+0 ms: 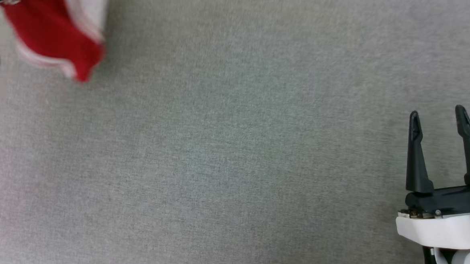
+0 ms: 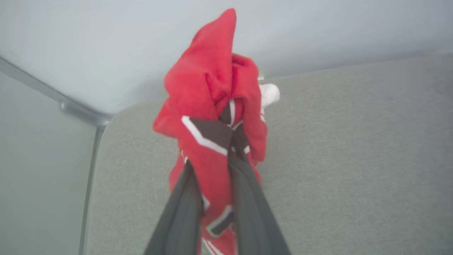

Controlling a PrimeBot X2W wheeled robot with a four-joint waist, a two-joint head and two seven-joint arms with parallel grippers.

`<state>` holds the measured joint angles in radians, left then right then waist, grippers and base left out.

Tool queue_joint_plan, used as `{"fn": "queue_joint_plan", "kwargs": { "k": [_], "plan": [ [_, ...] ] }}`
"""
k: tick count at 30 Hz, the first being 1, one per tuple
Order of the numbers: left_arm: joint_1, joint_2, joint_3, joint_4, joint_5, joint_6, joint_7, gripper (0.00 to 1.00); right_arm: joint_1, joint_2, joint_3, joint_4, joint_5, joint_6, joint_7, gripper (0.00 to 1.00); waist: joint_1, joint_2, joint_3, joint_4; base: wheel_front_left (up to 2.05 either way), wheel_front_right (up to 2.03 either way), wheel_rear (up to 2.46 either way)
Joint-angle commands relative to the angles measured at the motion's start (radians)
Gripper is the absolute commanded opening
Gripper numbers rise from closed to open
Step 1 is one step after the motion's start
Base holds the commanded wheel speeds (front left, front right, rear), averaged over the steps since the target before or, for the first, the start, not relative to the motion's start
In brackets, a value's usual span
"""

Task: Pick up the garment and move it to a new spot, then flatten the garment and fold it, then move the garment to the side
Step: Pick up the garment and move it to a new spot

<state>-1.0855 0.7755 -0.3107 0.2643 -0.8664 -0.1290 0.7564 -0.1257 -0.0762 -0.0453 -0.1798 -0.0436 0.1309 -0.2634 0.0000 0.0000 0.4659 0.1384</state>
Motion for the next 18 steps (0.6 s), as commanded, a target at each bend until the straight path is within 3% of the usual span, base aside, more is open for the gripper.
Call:
{"fn": "queue_joint_plan", "kwargs": {
  "k": [1, 10, 18],
  "plan": [
    [-0.031, -0.013, -0.032, -0.033, -0.003, -0.001, 0.01, 0.0, 0.008, 0.009, 0.004, 0.007, 0.007, 0.0, -0.002, 1.0, 0.0, 0.0, -0.043, -0.022, 0.0, 0.0, 0.0],
    [-0.178, -0.086, -0.233, -0.184, -0.008, -0.001, 0.056, 0.0, 0.02, 0.027, 0.019, 0.034, 0.03, 0.0, -0.002, 1.0, 0.0, 0.0, -0.115, -0.127, 0.0, 0.0, 0.0],
    [-0.188, -0.159, -0.425, -0.268, -0.028, -0.001, 0.046, 0.0, 0.027, 0.027, 0.022, 0.052, 0.084, 0.0, -0.002, 1.0, 0.0, 0.0, -0.145, -0.24, 0.0, 0.0, 0.0]
  ]
}}
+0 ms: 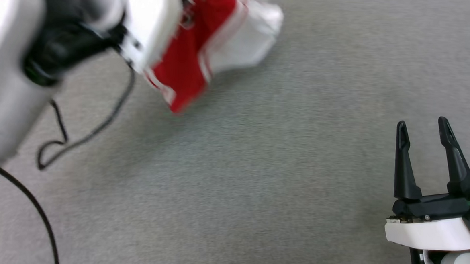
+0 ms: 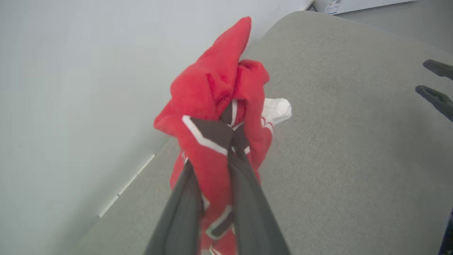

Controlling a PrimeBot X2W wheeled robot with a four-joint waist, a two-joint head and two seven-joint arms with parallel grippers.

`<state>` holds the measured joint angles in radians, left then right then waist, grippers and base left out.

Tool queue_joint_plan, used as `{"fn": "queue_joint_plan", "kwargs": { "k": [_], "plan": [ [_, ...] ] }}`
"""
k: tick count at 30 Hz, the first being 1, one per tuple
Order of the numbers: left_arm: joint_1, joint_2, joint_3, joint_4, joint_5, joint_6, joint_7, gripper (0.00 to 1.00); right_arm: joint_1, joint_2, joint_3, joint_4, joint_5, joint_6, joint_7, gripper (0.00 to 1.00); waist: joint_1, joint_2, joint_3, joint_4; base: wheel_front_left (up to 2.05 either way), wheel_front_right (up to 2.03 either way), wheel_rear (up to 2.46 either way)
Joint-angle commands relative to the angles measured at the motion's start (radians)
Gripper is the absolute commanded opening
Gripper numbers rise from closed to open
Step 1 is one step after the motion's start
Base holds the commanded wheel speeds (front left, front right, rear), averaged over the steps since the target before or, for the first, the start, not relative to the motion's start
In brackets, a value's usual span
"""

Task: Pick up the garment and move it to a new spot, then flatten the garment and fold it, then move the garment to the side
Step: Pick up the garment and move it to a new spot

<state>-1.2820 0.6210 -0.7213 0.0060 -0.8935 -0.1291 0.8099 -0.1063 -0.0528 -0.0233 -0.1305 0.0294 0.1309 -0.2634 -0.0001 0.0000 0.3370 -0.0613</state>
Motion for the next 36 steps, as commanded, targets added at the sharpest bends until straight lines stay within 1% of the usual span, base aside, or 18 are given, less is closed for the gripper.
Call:
{"fn": "queue_joint_plan", "kwargs": {
  "k": [1, 8, 17, 18, 21, 23, 27, 28, 29, 31, 34, 36],
  "plan": [
    [0.018, -0.013, -0.037, -0.018, -0.003, 0.0, -0.012, 0.0, 0.007, 0.004, -0.001, 0.003, 0.016, 0.0, -0.002, 1.0, 0.0001, 0.0, -0.017, -0.053, 0.0, 0.0, 0.0],
    [0.123, -0.06, -0.203, -0.032, -0.019, 0.0, -0.067, 0.0, 0.011, 0.004, 0.002, 0.013, 0.036, 0.0, -0.002, 1.0, 0.0001, 0.0, -0.011, -0.117, 0.0, 0.0, 0.0],
    [0.313, -0.119, -0.47, 0.063, -0.035, 0.0, -0.15, 0.0, 0.013, 0.004, -0.003, 0.029, 0.04, 0.0, -0.002, 1.0, 0.0001, 0.0, 0.01, -0.134, 0.0, 0.0, 0.0],
    [0.313, -0.119, -0.47, 0.063, -0.035, 0.0, -0.15, 0.0, 0.013, 0.004, -0.003, 0.029, 0.04, 0.0, -0.002, 1.0, 0.0001, 0.0, 0.01, -0.134, 0.0, 0.0, 0.0],
    [0.371, -0.144, -0.528, 0.101, -0.051, 0.0, -0.16, 0.0, 0.009, 0.004, -0.005, 0.033, 0.042, 0.0, -0.002, 1.0, 0.0001, 0.0, 0.017, -0.131, 0.0, 0.0, 0.0],
    [0.395, -0.157, -0.548, 0.124, -0.04, -0.001, -0.158, 0.0, 0.008, 0.004, -0.004, 0.038, 0.04, 0.0, -0.002, 1.0, 0.0001, 0.0, 0.018, -0.129, 0.0, 0.0, 0.0],
    [0.413, -0.179, -0.562, 0.153, -0.034, -0.001, -0.179, 0.0, 0.012, 0.004, -0.008, 0.045, 0.034, 0.0, -0.002, 1.0, 0.0001, 0.0, 0.01, -0.117, 0.0, 0.0, 0.0],
    [0.405, -0.182, -0.562, 0.156, -0.028, -0.001, -0.196, 0.24, 0.016, 0.004, -0.008, 0.048, 0.032, 0.0, -0.002, 1.0, 0.0001, 0.0, 0.005, -0.113, 0.0, 0.0, 0.0],
    [0.394, -0.184, -0.56, 0.16, -0.022, -0.001, -0.221, 1.0, 0.018, 0.004, -0.006, 0.049, 0.029, 0.0, -0.002, 1.0, 0.0001, 0.0, -0.001, -0.11, 0.0, 0.0, 0.0],
    [0.368, -0.184, -0.546, 0.165, -0.008, 0.0, -0.285, 1.0, 0.026, 0.004, -0.005, 0.054, 0.028, 0.0, -0.002, 1.0, 0.0001, 0.0, -0.018, -0.103, 0.0, 0.0, 0.0],
    [0.352, -0.189, -0.499, 0.162, 0.01, 0.0, -0.405, 1.0, 0.038, 0.004, -0.01, 0.06, 0.021, 0.0, -0.002, 1.0, 0.0001, 0.0, -0.05, -0.088, 0.0, 0.0, 0.0],
    [0.351, -0.192, -0.458, 0.148, 0.023, 0.018, -0.487, 1.0, 0.047, 0.004, -0.011, 0.063, 0.019, 0.0, -0.002, 1.0, 0.0001, 0.0, -0.072, -0.077, 0.0, 0.0, 0.0]
  ]
}}
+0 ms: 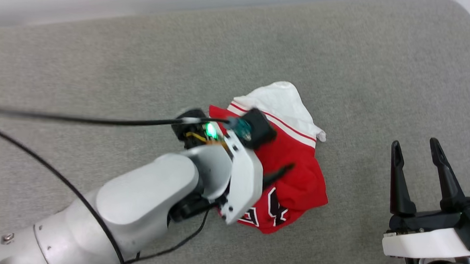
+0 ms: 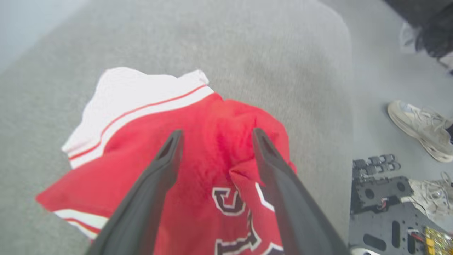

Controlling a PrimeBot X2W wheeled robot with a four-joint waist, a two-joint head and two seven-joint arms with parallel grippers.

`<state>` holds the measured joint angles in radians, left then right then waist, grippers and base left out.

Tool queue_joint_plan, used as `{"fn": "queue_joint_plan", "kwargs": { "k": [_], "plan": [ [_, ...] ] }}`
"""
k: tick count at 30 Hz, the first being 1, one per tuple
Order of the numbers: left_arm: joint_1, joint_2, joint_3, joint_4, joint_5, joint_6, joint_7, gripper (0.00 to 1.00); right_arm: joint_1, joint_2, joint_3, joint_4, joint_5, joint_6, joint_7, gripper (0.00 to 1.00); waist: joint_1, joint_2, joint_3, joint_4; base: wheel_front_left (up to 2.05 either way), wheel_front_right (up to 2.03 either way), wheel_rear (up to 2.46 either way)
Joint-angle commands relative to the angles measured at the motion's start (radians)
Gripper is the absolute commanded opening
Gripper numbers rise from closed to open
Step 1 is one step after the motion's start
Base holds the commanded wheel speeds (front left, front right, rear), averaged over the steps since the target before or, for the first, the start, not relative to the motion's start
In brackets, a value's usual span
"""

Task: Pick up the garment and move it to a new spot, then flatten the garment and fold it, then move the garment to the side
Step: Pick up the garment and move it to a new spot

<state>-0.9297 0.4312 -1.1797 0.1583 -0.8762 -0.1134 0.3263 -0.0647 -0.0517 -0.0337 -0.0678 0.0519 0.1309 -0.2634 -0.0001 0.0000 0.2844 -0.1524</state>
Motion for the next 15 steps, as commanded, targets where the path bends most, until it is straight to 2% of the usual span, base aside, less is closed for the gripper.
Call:
{"fn": "queue_joint_plan", "kwargs": {
  "k": [1, 8, 12, 15],
  "plan": [
    [0.0, -0.003, 0.025, -0.012, 0.011, 0.016, -0.046, 1.0, 0.011, 0.002, -0.002, 0.002, -0.006, 0.0, -0.002, 1.0, 0.0001, 0.0, -0.03, 0.019, 0.0, 0.0, 0.0],
    [0.029, 0.043, 0.147, -0.039, 0.09, 0.149, -0.285, 1.0, 0.035, 0.002, -0.006, 0.011, -0.01, 0.0, -0.002, 1.0, 0.0001, 0.0, -0.093, 0.063, 0.0, 0.0, 0.0],
    [0.083, 0.081, 0.193, -0.02, 0.158, 0.27, -0.415, 1.0, 0.05, 0.002, -0.011, 0.019, -0.002, 0.0, -0.002, 1.0, 0.0001, 0.0, -0.121, 0.083, 0.0, 0.0, 0.0],
    [0.16, 0.087, 0.233, -0.008, 0.169, 0.364, -0.513, 1.0, 0.058, 0.002, -0.018, 0.024, 0.008, 0.0, -0.002, 1.0, 0.0001, 0.0, -0.136, 0.094, 0.0, 0.0, 0.0]
  ]
}}
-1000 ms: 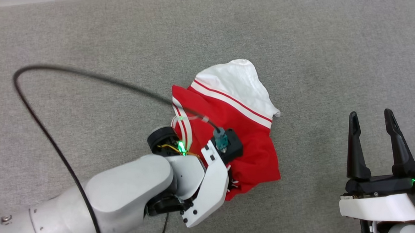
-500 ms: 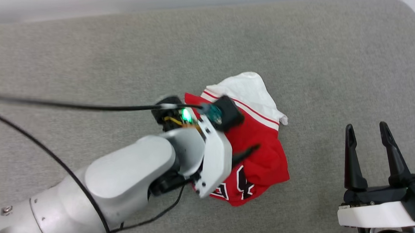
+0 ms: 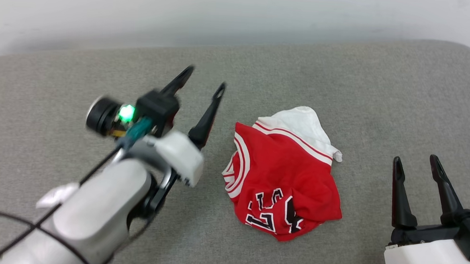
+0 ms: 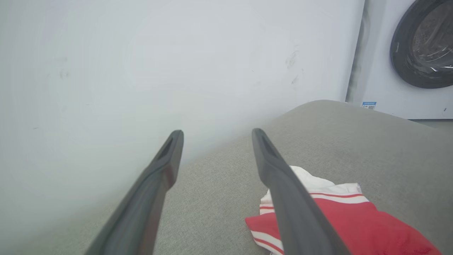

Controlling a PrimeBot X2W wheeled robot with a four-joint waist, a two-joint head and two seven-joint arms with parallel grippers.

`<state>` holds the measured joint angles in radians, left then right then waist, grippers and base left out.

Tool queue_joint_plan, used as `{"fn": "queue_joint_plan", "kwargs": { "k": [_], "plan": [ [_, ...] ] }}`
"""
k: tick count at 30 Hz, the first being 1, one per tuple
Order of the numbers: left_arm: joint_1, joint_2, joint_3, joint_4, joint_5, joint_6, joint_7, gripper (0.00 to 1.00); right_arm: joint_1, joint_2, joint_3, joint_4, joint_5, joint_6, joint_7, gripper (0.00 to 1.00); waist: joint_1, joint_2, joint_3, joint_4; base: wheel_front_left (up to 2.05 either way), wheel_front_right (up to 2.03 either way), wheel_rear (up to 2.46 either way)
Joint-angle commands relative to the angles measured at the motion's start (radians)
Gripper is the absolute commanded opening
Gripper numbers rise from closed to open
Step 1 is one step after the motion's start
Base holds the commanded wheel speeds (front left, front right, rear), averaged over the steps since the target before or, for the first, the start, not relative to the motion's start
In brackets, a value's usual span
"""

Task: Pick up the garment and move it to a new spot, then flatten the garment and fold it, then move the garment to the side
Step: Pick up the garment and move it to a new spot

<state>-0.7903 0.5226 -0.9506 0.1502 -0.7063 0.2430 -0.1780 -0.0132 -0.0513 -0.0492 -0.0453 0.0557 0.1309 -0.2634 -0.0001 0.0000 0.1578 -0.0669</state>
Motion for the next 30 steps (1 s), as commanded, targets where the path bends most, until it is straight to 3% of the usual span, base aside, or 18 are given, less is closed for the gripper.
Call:
{"fn": "queue_joint_plan", "kwargs": {
  "k": [1, 7, 12, 19, 30],
  "plan": [
    [0.046, -0.001, 0.018, 0.001, -0.001, 0.035, -0.033, 1.0, 0.01, 0.002, -0.004, 0.003, 0.005, 0.0, -0.002, 1.0, 0.0001, 0.0, -0.014, 0.012, 0.0, 0.0, 0.0],
    [0.204, 0.006, 0.12, -0.024, 0.047, 0.169, -0.087, 1.0, 0.028, 0.002, -0.013, 0.013, 0.012, 0.0, -0.002, 1.0, 0.0001, 0.0, -0.044, 0.03, 0.0, 0.0, 0.0],
    [0.356, -0.037, 0.278, -0.097, 0.148, 0.216, -0.088, 1.0, 0.039, 0.002, -0.017, 0.024, 0.013, 0.0, -0.002, 1.0, 0.0001, 0.0, -0.063, 0.039, 0.0, 0.0, 0.0],
    [0.575, -0.133, 0.491, -0.154, 0.288, 0.174, -0.087, 1.0, 0.054, 0.002, -0.02, 0.043, 0.035, 0.0, -0.002, 1.0, 0.0001, 0.0, -0.095, 0.029, 0.0, 0.0, 0.0],
    [0.816, -0.298, 0.731, -0.175, 0.457, 0.041, -0.087, 1.0, 0.105, 0.002, 0.007, 0.061, 0.103, 0.0, -0.002, 1.0, 0.0001, 0.0, -0.137, 0.016, 0.0, 0.0, 0.0]
  ]
}}
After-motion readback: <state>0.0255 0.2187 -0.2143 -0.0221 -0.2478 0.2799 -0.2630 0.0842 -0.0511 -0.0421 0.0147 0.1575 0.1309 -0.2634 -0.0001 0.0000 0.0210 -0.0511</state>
